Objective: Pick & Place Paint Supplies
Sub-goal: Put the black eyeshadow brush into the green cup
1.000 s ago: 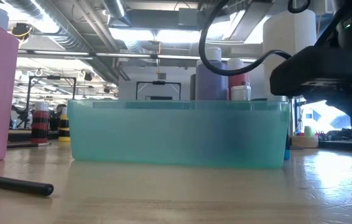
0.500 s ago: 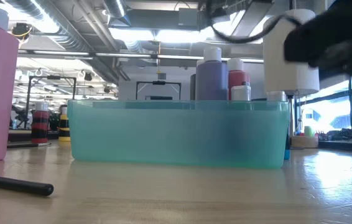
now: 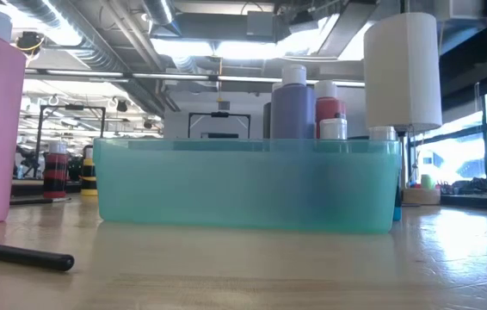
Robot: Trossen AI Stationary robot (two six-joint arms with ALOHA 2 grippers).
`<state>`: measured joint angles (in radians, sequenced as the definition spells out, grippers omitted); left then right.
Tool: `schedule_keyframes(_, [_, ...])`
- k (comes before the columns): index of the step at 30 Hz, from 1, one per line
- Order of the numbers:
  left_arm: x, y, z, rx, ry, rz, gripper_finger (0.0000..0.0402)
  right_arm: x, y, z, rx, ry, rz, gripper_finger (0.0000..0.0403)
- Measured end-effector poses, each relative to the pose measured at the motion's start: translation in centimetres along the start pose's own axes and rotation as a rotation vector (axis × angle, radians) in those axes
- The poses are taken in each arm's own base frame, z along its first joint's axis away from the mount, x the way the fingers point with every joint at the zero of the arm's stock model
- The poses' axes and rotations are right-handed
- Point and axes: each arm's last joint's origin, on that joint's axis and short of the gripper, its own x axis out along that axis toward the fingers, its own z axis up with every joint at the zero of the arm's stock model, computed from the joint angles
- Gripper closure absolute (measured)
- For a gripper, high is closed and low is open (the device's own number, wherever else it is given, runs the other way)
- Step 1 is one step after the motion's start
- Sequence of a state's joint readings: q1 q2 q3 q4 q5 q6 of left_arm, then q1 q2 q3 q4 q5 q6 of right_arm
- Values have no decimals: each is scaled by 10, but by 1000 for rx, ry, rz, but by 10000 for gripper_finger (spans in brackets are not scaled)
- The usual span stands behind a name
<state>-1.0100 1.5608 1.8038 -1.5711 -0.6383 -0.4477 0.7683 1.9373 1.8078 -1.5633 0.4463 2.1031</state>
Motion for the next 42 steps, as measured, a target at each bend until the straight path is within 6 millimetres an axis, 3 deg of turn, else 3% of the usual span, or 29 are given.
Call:
schedule_keyframes(7, [1, -2, -2, 18, -82, 173, 212, -20, -1, 26, -139, -339, 214, 397])
schedule_keyframes(13, [16, -3, -10, 47, -69, 280, 212, -36, -5, 57, -233, -595, 286, 397])
schedule_keyframes(18, [32, -5, -15, 50, -63, 383, 213, -59, -21, 83, -266, -715, 331, 397])
schedule_keyframes(24, [46, -8, -17, -32, -68, 397, 213, -82, -43, 107, -317, -757, 350, 398])
schedule_keyframes(30, [47, -16, -2, -176, -188, 334, 213, -96, -60, 125, -388, -820, 334, 402])
schedule_keyframes(42, [46, -23, 15, -480, -333, 220, 213, -102, -82, 155, -557, -809, 239, 403])
